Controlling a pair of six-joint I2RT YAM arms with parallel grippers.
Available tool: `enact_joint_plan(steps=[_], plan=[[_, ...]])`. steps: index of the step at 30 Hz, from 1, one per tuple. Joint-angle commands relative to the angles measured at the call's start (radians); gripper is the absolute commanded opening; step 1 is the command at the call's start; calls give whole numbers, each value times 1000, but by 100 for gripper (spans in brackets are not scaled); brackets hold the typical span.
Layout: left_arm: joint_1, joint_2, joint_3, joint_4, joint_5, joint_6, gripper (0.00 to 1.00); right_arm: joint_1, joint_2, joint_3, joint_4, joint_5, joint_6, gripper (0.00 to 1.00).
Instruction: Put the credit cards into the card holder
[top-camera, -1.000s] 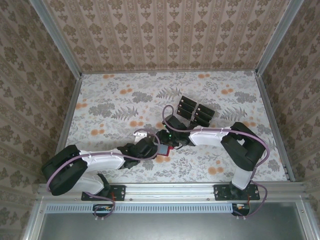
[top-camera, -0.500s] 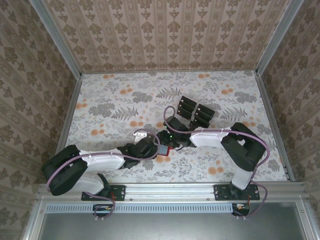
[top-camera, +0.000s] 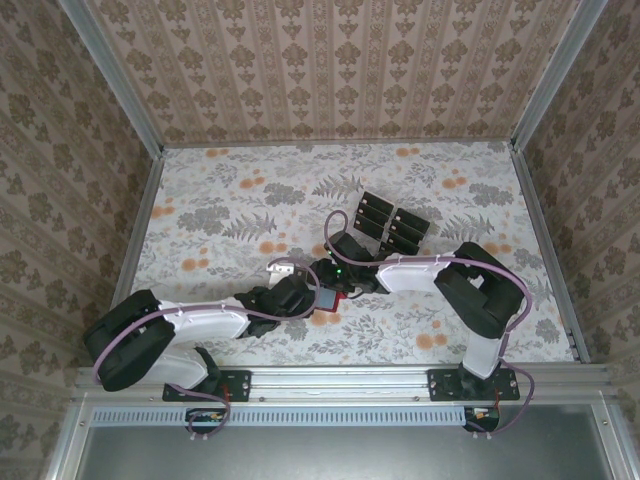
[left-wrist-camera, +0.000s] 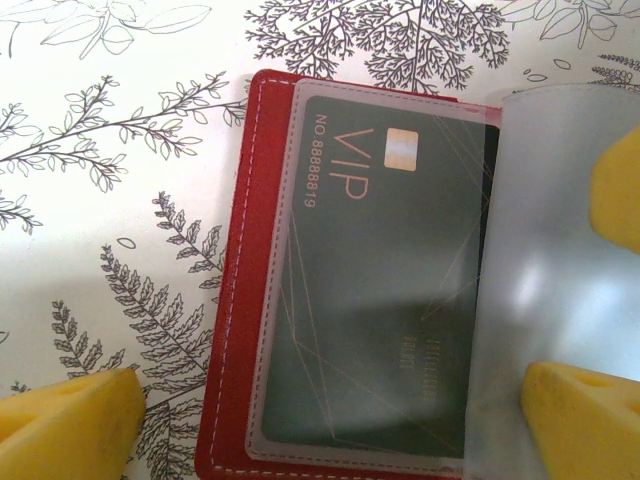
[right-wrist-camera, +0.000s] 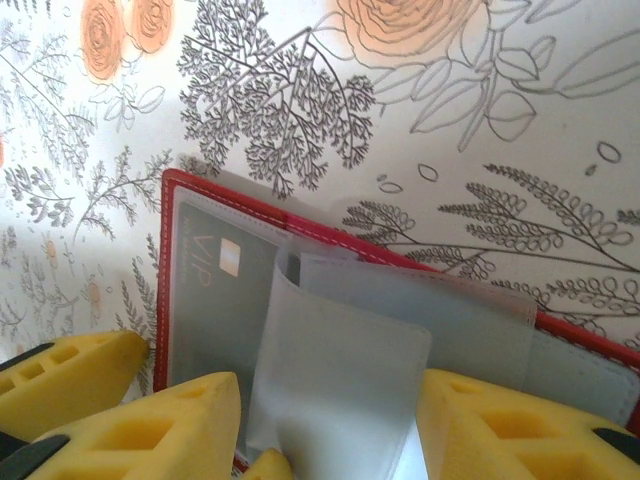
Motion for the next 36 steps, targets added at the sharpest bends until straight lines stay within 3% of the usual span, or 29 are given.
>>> enact_joint_plan(steps=[1, 7, 22, 36], plan=[[-2, -2, -21, -56, -15, -20, 100, -7, 13, -20, 54, -20, 12, 50], [-2, -69, -5, -108, -33, -12, 100, -5, -22, -19, 63, -40, 12, 50], [27, -462, -1, -303, -116, -8, 100, 58, 29, 137, -15, -63, 3, 50], [49, -532, -39, -317, -103, -12, 100, 93, 241, 326, -57, -76, -2, 50]])
